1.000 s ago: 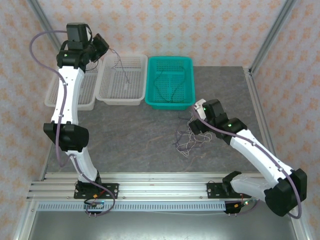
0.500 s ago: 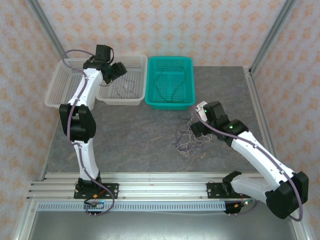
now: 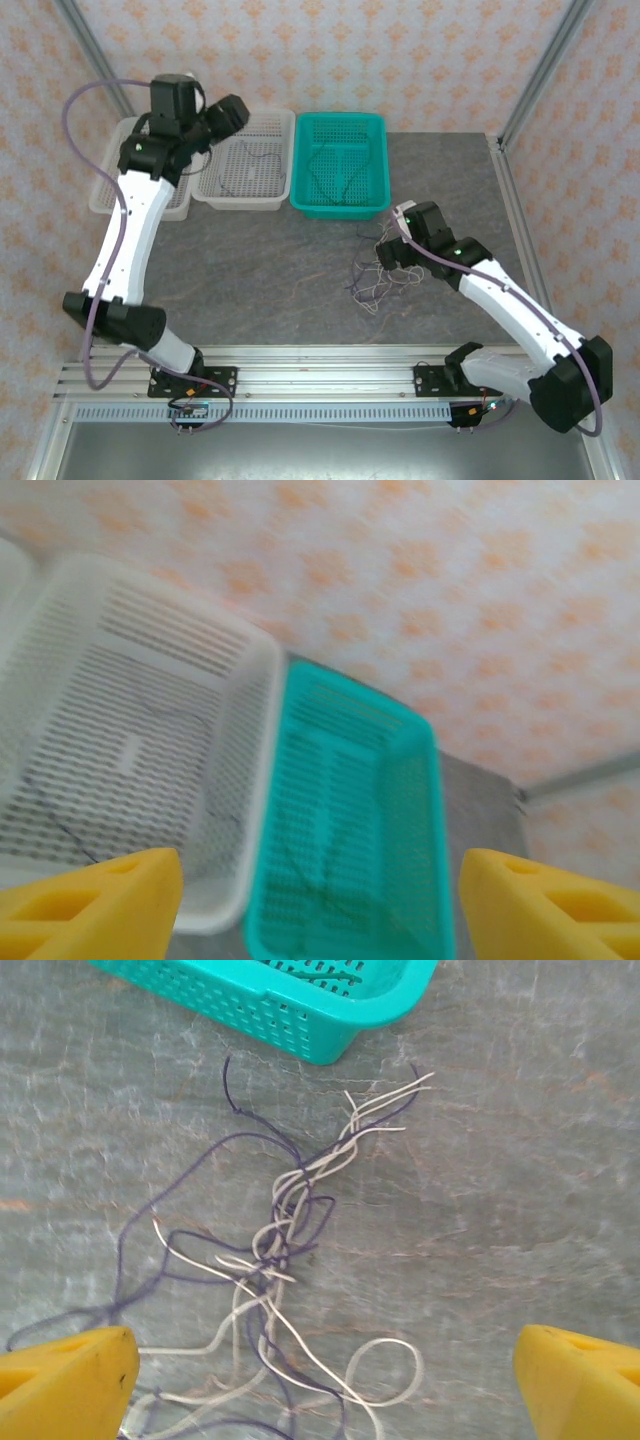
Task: Untangle the cables
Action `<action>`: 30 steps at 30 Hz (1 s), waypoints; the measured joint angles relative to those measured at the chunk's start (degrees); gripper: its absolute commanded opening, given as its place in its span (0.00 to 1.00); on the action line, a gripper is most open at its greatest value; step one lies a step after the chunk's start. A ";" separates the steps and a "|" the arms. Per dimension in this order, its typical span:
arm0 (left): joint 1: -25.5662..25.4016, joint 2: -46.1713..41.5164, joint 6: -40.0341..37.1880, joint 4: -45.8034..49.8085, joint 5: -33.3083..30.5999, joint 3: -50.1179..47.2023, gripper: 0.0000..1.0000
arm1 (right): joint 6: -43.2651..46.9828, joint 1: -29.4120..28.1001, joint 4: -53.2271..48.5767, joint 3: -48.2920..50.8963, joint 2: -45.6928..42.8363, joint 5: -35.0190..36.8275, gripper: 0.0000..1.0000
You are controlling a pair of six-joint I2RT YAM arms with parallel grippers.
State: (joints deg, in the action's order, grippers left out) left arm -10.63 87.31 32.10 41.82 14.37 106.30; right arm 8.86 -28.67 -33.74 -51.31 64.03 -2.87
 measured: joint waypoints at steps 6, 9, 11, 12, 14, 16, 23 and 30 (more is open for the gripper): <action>-15.91 -2.19 0.61 -3.15 2.14 -15.23 0.68 | -17.81 0.66 3.67 0.48 8.94 -2.99 0.90; -24.61 0.15 0.83 -4.96 1.57 -22.40 0.68 | -25.33 1.84 5.90 2.82 11.39 -3.63 0.89; -29.35 2.40 1.03 -7.17 1.38 -26.25 0.68 | -29.03 2.58 7.08 5.18 11.32 -3.78 0.89; -30.99 3.72 1.03 -8.02 1.11 -27.50 0.68 | -30.38 2.86 7.58 6.08 11.23 -3.78 0.89; -33.57 7.23 0.81 -9.77 0.02 -28.76 0.68 | -33.03 3.61 8.87 8.15 10.78 -3.80 0.89; -34.99 11.19 0.81 -11.93 -0.87 -28.79 0.68 | -35.06 4.33 10.16 9.94 9.70 -3.82 0.89; -35.50 22.08 4.11 -18.56 -9.75 -26.45 0.69 | -38.51 5.14 13.20 14.86 3.30 -3.76 0.89; -36.06 32.48 7.21 -20.79 -19.96 -15.21 0.69 | -40.22 5.16 14.45 17.94 -2.86 -2.01 0.88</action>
State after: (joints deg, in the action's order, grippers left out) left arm -46.70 119.79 39.31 21.04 -5.58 91.09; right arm -31.35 -23.51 -19.29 -33.36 61.17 -4.89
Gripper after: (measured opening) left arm 0.695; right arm 0.888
